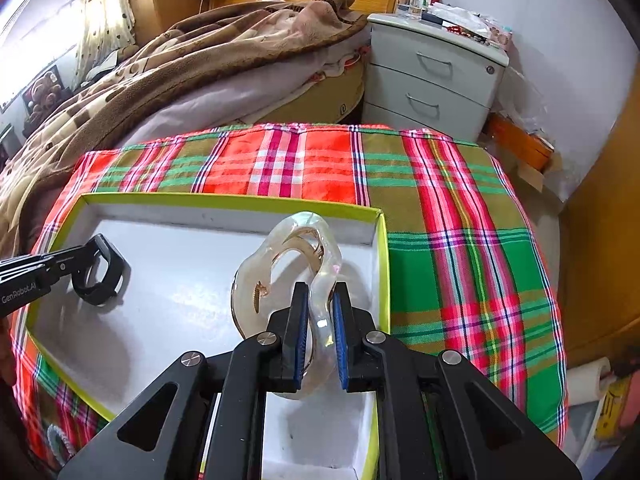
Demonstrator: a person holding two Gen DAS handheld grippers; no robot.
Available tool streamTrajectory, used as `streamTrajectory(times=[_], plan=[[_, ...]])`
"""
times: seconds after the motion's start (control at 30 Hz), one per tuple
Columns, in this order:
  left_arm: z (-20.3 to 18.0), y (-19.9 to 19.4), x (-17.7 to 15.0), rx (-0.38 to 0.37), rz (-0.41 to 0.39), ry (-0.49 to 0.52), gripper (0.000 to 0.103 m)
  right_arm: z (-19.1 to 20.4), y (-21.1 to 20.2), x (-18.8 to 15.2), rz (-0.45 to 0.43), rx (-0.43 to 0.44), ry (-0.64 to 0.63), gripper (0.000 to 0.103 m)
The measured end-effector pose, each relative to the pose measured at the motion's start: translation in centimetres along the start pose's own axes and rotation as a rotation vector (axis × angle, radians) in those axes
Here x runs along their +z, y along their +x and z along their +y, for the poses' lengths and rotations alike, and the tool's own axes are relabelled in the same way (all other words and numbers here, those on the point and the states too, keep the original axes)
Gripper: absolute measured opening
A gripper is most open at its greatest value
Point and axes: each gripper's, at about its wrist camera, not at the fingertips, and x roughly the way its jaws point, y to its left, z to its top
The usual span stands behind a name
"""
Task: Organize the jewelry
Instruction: 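Open both grippers to drop the band and clip into the box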
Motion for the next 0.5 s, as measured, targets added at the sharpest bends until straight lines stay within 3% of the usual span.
streamTrajectory(times=[0.27,0.5], plan=[[-0.2,-0.7,-0.1,0.007,-0.010,-0.002,0.031,0.0,-0.9,0.2,-0.029,0.023,0.017,0.029],[-0.5,-2.9,-0.8,-0.005,-0.048,0.008,0.036,-0.2,-3.1,-0.5,-0.076,0.027,0.027,0.029]])
